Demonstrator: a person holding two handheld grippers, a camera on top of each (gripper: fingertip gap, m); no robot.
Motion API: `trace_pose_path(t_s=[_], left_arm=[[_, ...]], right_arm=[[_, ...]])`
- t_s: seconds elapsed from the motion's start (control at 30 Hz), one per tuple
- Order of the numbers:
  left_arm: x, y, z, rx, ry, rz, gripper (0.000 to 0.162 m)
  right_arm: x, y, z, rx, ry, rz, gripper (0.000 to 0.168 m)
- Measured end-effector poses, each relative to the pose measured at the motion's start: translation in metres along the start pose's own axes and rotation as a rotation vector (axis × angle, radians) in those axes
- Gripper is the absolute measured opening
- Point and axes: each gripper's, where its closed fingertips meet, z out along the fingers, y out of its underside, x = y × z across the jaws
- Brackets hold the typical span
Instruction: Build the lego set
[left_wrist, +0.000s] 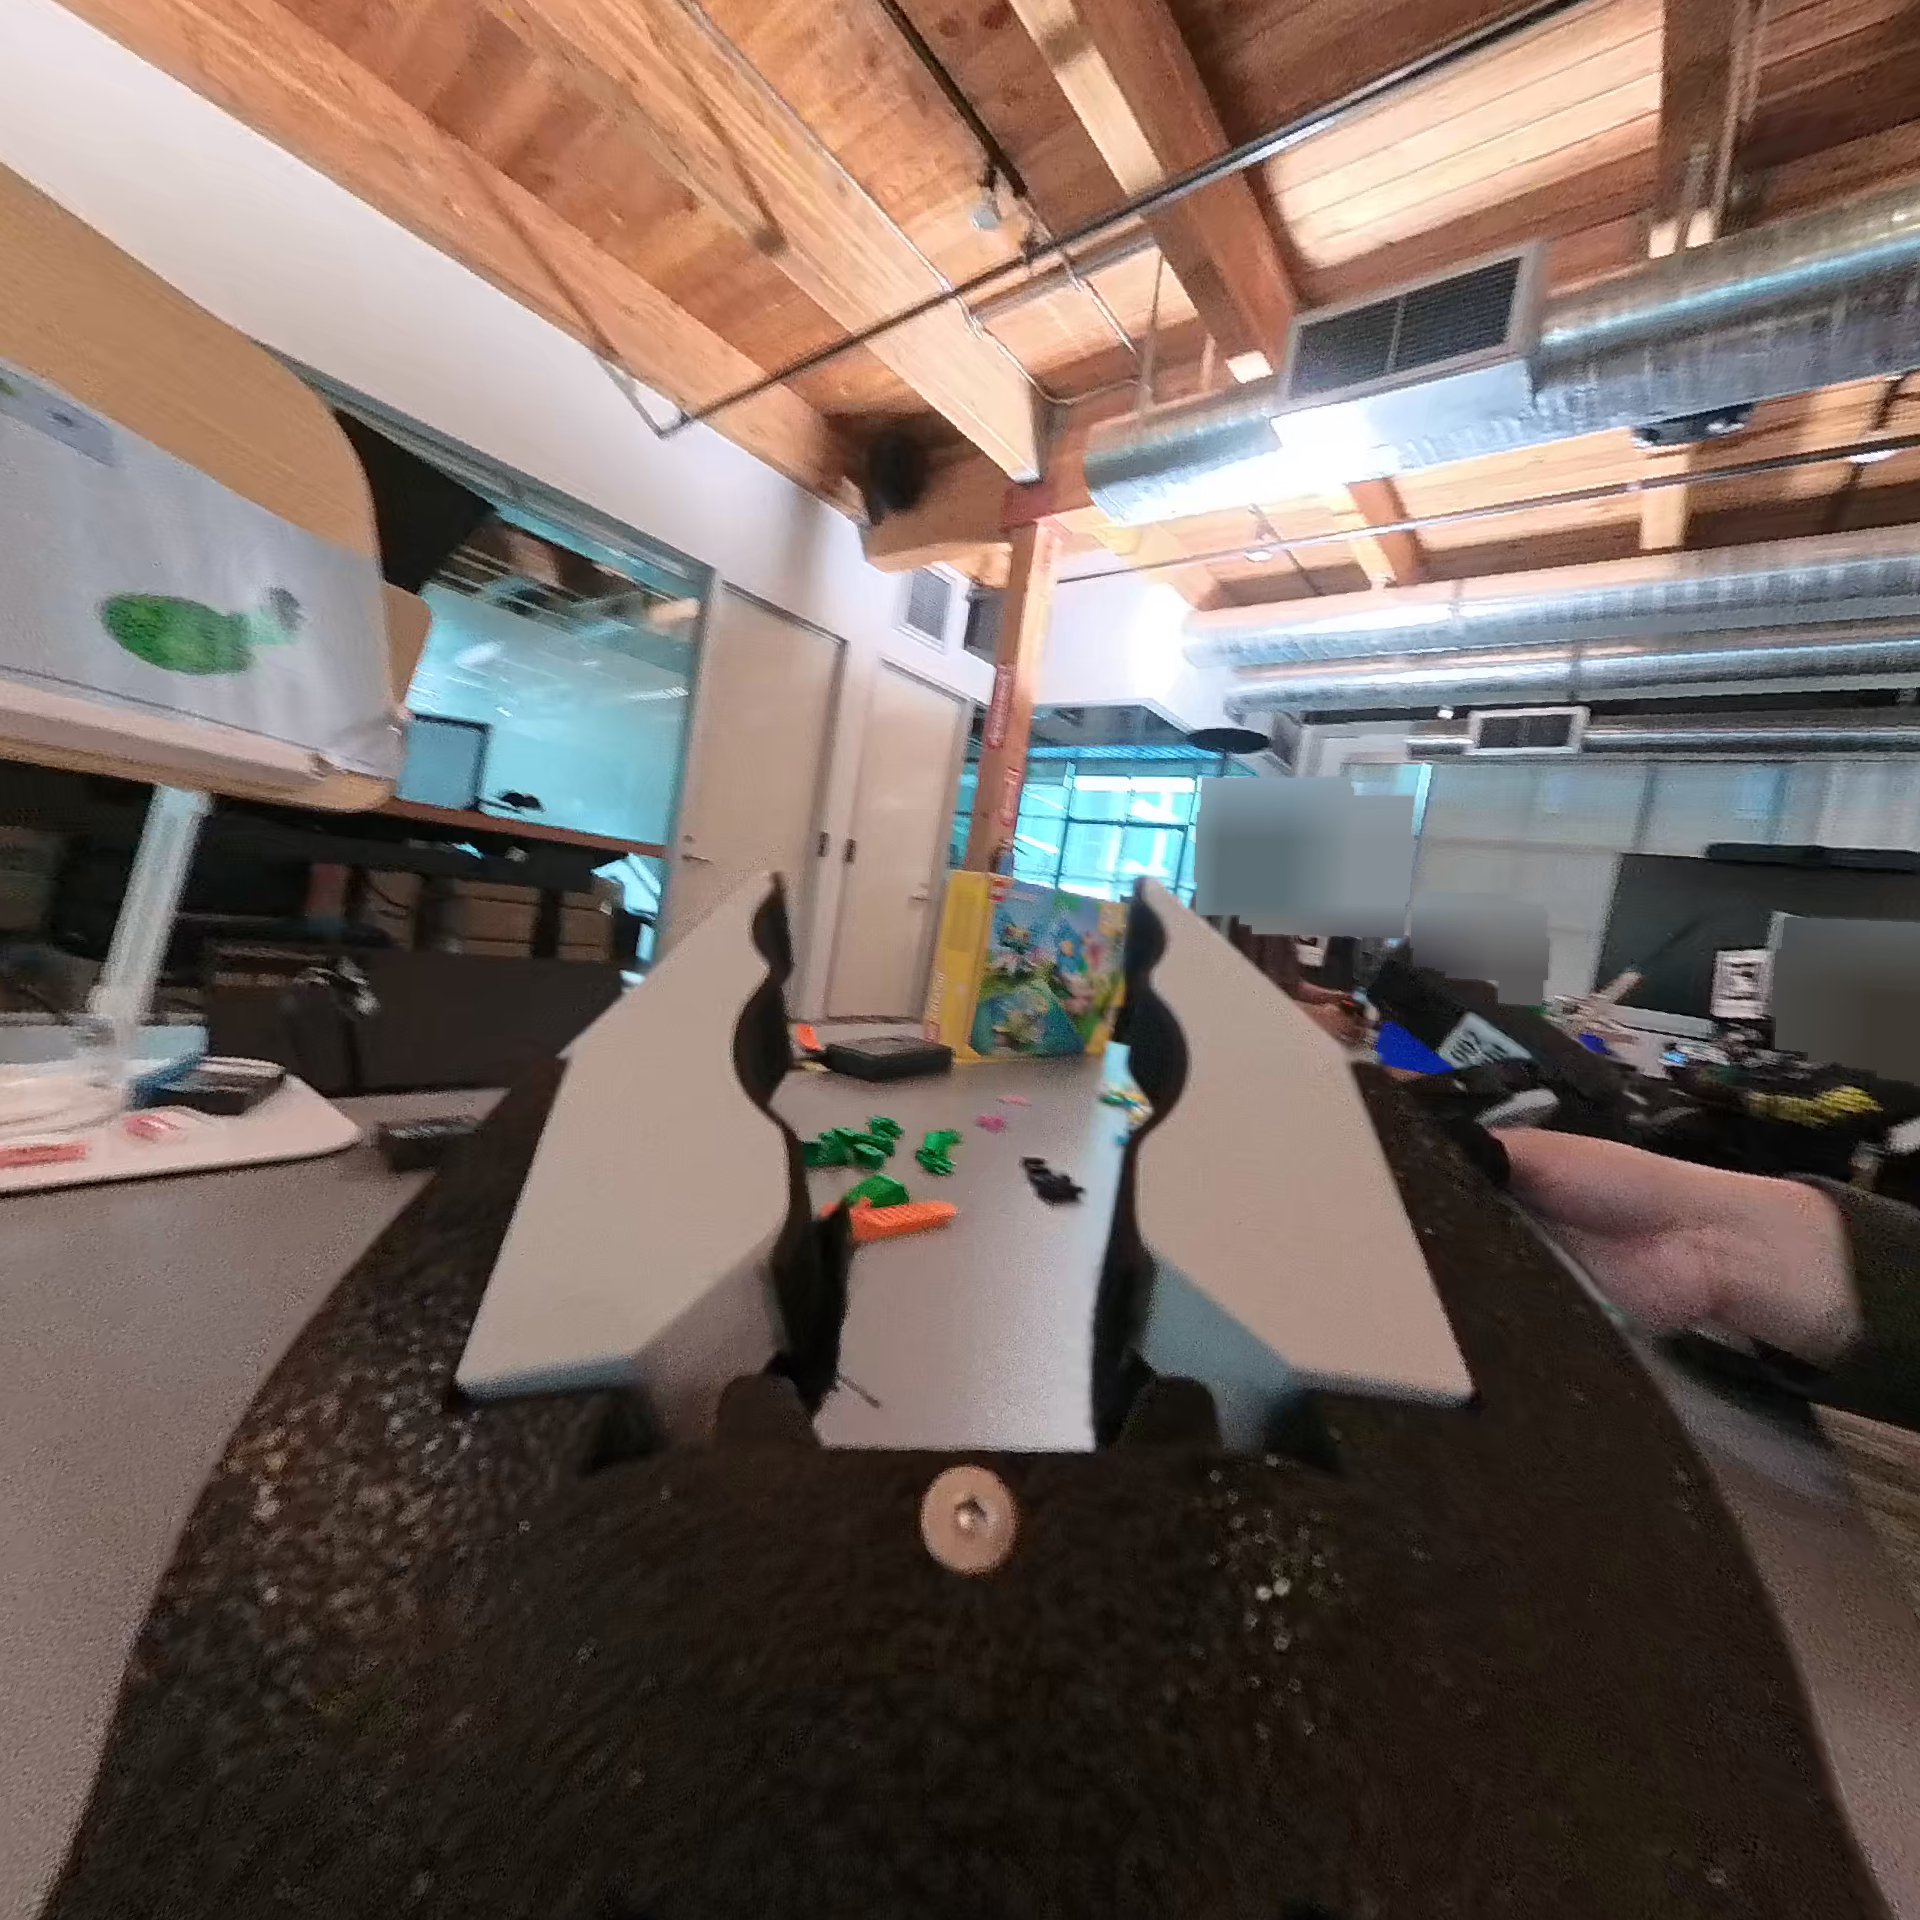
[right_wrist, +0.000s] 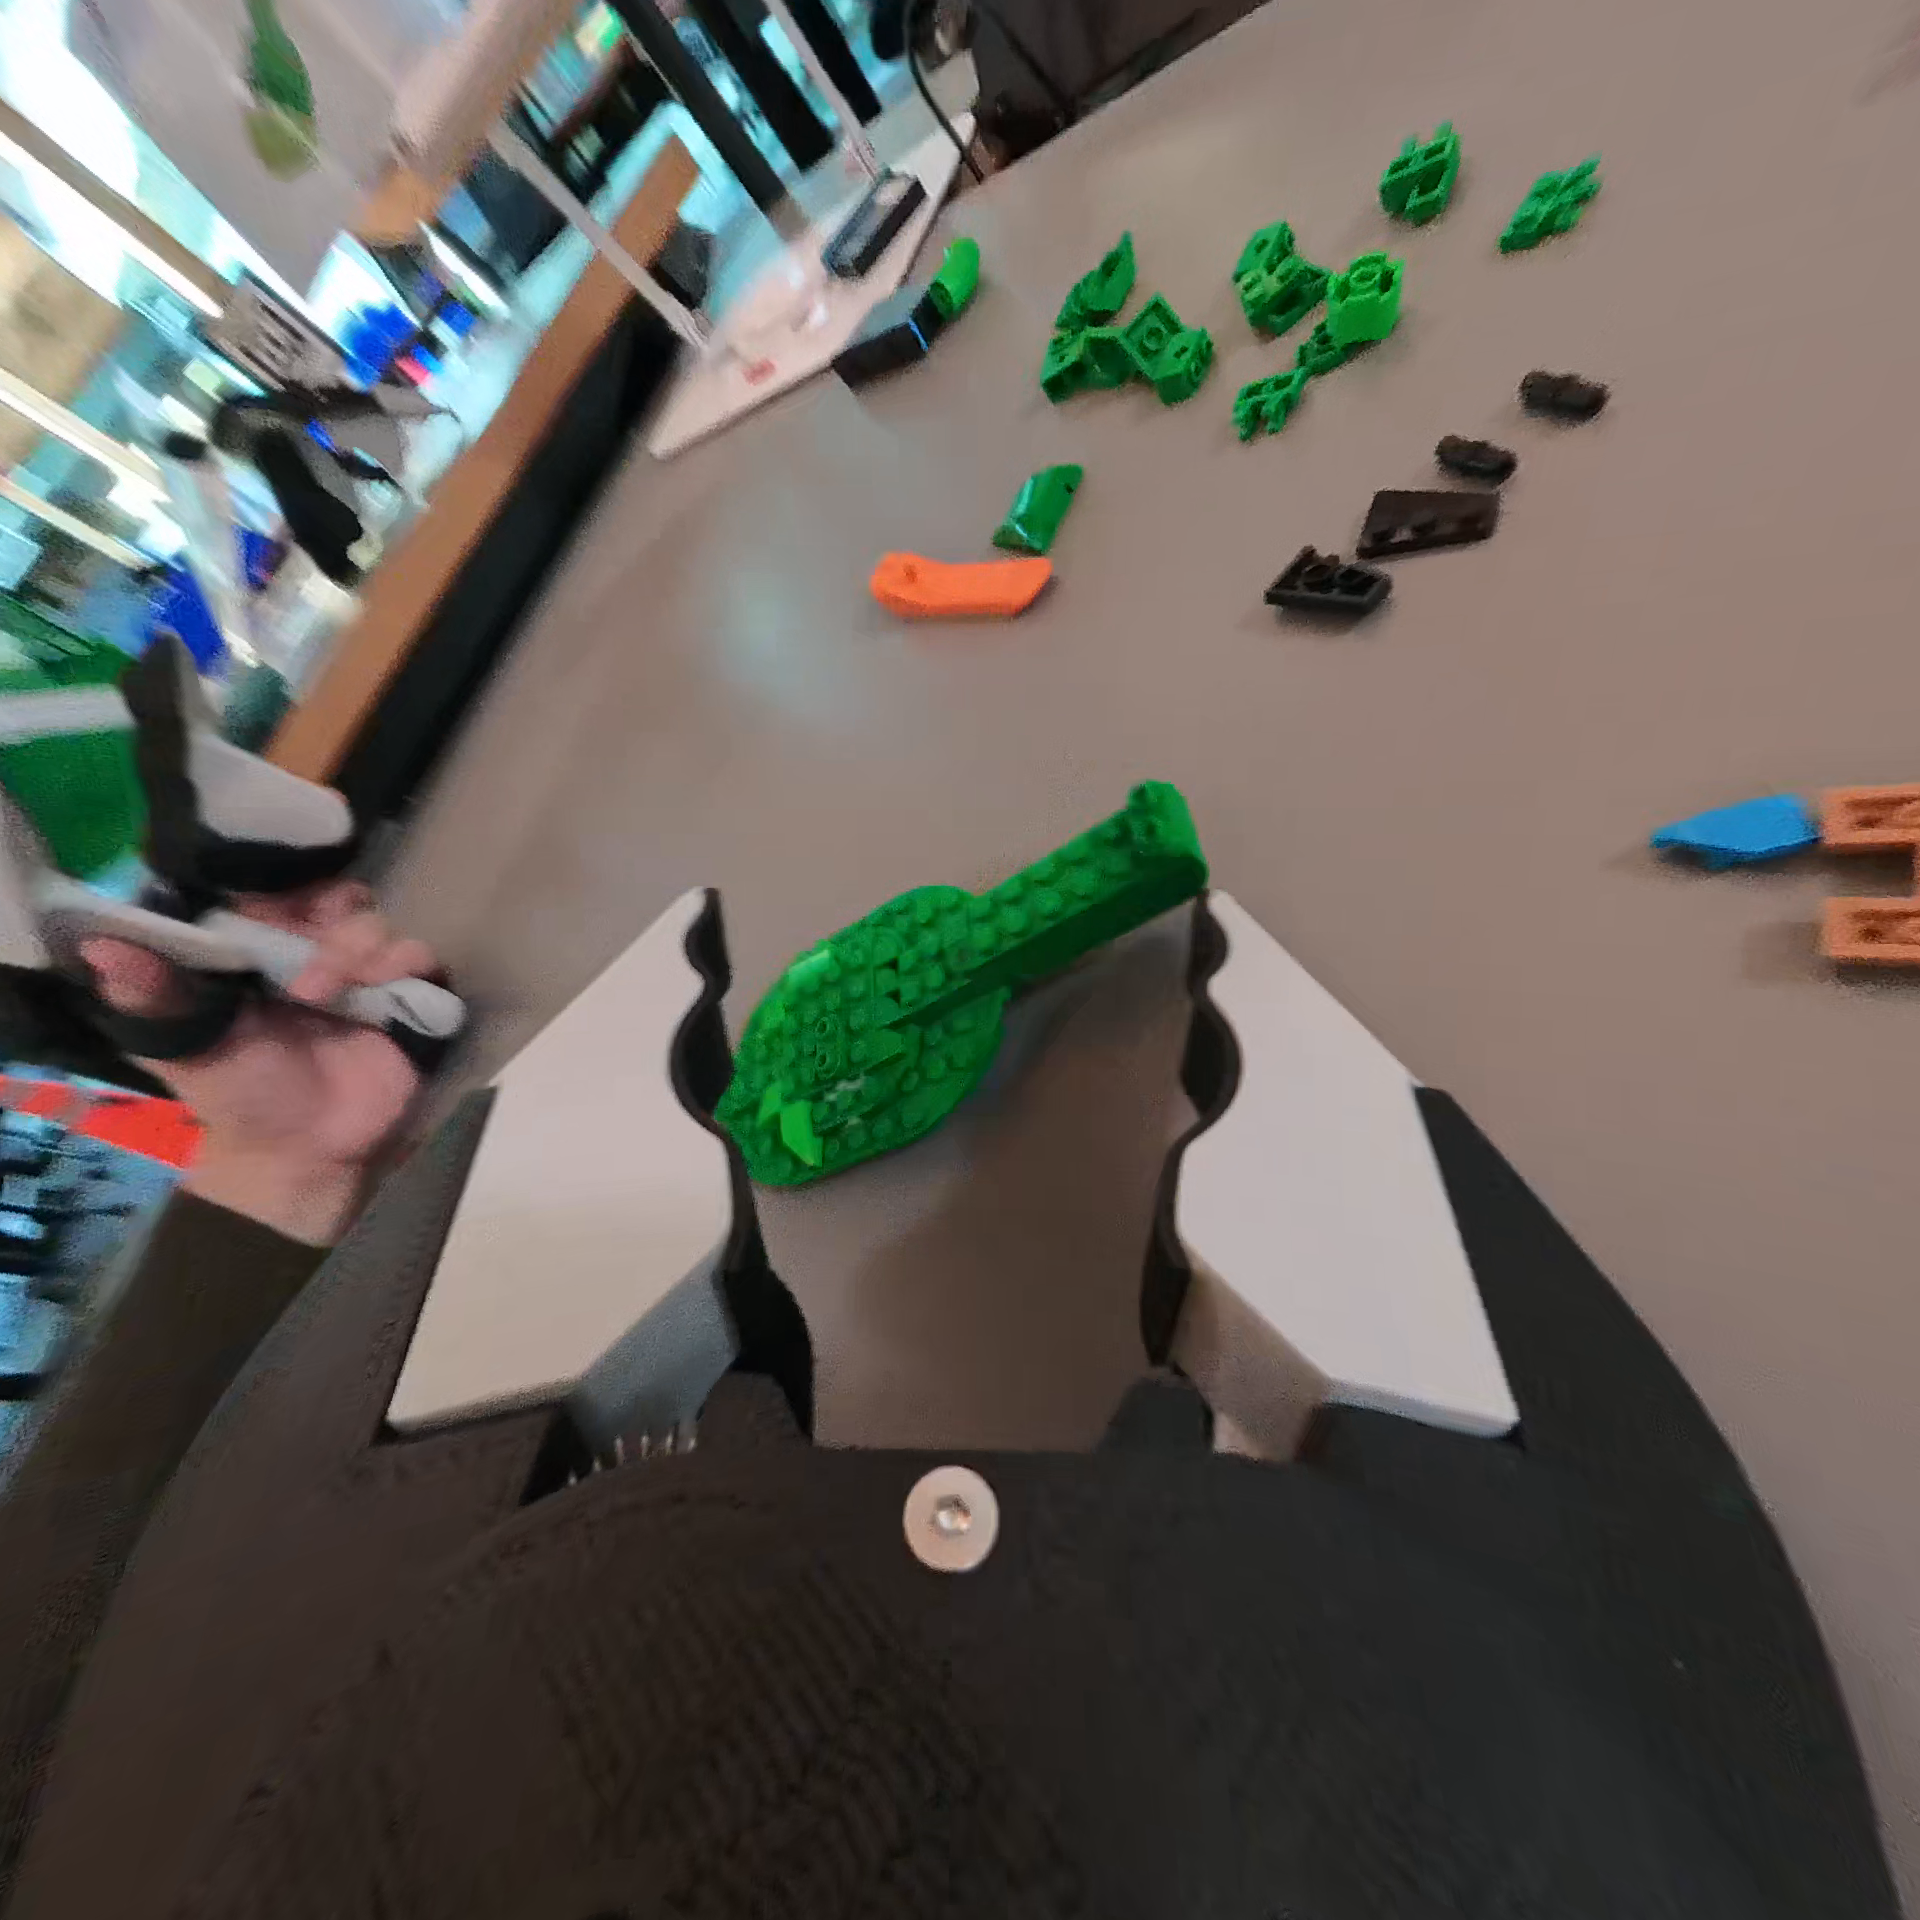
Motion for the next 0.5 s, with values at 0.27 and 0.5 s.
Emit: trace_pose_path(t_s=[0.27,0.5], left_arm=[[0.025,0.013,-0.011,-0.165,0.094,-0.032,0.089],[0.057,0.059,-0.073,-0.701,0.181,0.174,0.078]], right_arm=[[0.008,-0.03,-0.047,0.106,0.231,-0.383,0.11],[-0.02,-0.065,-0.08,0.339,0.175,-0.782,0.083]])
